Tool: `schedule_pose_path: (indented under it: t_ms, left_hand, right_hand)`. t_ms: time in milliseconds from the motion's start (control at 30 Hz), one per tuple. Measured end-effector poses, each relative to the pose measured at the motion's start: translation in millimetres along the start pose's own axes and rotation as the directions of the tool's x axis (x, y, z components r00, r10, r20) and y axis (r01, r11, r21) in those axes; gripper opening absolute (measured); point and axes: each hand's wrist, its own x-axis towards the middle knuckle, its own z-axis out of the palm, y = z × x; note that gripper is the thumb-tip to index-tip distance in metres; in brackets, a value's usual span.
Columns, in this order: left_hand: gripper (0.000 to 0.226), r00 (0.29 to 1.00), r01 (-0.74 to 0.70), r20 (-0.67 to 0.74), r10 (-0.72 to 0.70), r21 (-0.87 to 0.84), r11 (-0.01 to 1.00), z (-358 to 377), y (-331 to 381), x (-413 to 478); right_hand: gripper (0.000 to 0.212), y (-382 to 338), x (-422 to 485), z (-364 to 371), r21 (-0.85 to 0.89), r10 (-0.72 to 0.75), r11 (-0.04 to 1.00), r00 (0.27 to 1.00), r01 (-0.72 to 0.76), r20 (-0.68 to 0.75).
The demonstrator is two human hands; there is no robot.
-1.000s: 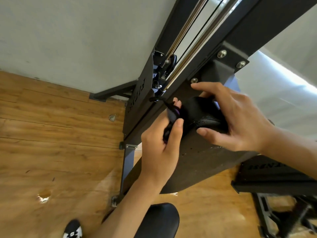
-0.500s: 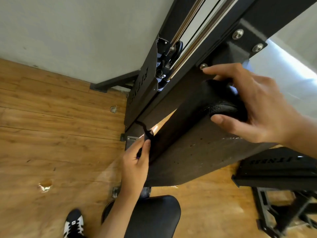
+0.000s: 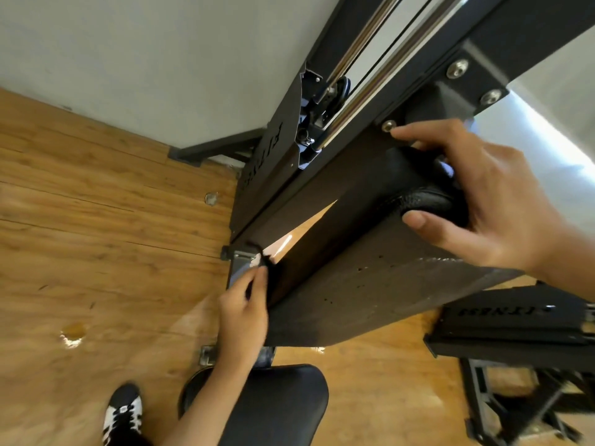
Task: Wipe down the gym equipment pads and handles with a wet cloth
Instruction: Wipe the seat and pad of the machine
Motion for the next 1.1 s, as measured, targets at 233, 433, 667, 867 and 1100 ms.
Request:
schedule_pose_path:
  t_ms: [233,433,667,867,1100]
  left_hand:
    - [0.032,0.859,-0.507,0.083,0.505,0.005,0.862,36.4,150.2,13.2]
    - [0.028,0.773,-0.631,0.08,0.63,-0.013,0.776,39.4,200.9,-0.3]
    - [0.06,0.793,-0.374,0.393,0.465,-0.289,0.881,51.3,249.8,-38.7]
    - [0.099,0.549,-0.079,0.831,0.092,-0.058,0.995,62.2,256.8,-72.3]
    - [0.062,0.156,-0.982,0.98,0.127,0.14,0.127,81.4,285.3,-18.1]
  right_hand:
    - [0.077,1.3,0.2,-0.2,0.028,0.004,1.0,0.999,-0.003,-0.045]
    - [0.071,0.1,-4.6,1.8,-0.014,-0.037,0.999,0.956,0.035,-0.29]
    - [0.05,-84.1,-30.7,13.8,0.292,0.289,0.949,0.699,-0.119,-0.655]
    - [0.04,-136.0,-64.9,17.0,0.826,0.83,0.55,0.2,-0.126,-0.522]
    - [0.033,-141.9,-78.9,25.9,0.973,0.956,0.181,-0.257,0.142,-0.14]
